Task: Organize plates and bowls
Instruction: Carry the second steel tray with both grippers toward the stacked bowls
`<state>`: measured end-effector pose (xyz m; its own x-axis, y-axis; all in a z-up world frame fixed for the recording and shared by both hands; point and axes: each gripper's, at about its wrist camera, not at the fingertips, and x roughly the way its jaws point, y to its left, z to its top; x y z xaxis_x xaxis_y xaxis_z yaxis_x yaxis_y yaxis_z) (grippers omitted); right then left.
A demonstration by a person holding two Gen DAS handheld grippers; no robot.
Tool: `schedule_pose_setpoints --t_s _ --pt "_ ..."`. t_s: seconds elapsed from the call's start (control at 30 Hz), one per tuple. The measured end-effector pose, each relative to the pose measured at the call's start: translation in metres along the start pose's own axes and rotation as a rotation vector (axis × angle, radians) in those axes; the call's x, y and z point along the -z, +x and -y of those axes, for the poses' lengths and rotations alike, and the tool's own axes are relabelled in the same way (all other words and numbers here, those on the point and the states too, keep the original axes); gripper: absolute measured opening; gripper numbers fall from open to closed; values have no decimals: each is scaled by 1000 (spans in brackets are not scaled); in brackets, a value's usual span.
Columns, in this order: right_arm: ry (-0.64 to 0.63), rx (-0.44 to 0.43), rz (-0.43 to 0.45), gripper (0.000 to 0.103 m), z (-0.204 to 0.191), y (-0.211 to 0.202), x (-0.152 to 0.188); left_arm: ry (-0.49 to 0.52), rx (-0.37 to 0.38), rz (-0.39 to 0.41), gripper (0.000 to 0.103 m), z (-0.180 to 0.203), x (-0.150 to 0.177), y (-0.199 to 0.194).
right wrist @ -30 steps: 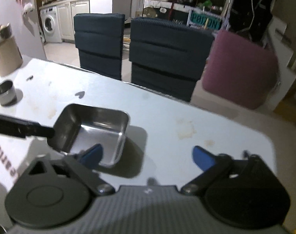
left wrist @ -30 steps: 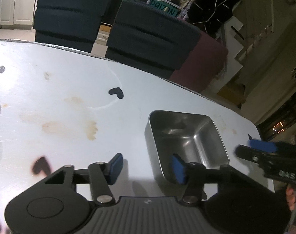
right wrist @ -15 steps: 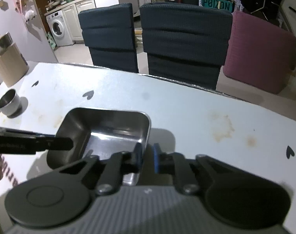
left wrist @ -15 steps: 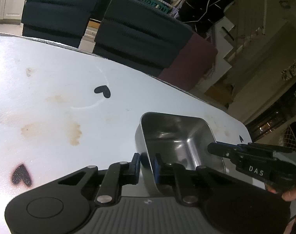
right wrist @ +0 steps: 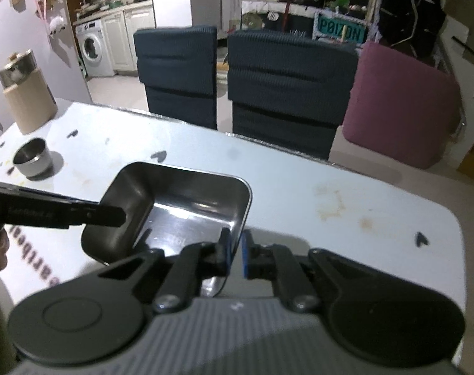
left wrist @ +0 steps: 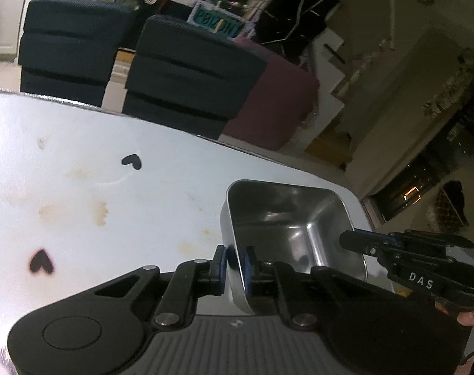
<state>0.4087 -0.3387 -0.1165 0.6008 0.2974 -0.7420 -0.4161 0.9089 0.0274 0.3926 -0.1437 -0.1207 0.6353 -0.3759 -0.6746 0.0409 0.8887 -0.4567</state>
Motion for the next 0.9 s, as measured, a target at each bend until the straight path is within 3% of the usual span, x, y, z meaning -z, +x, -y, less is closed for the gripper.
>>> schedule_pose_setpoints --t_s 0.4,0.53,0.9 --pt "86 53 104 8 -34 -106 45 45 48 24 12 26 32 -86" --pt "104 83 130 8 -62 -135 58 65 49 37 12 25 42 -115" --pt "167 66 182 7 -124 -187 89 127 37 31 11 7 81 -175"
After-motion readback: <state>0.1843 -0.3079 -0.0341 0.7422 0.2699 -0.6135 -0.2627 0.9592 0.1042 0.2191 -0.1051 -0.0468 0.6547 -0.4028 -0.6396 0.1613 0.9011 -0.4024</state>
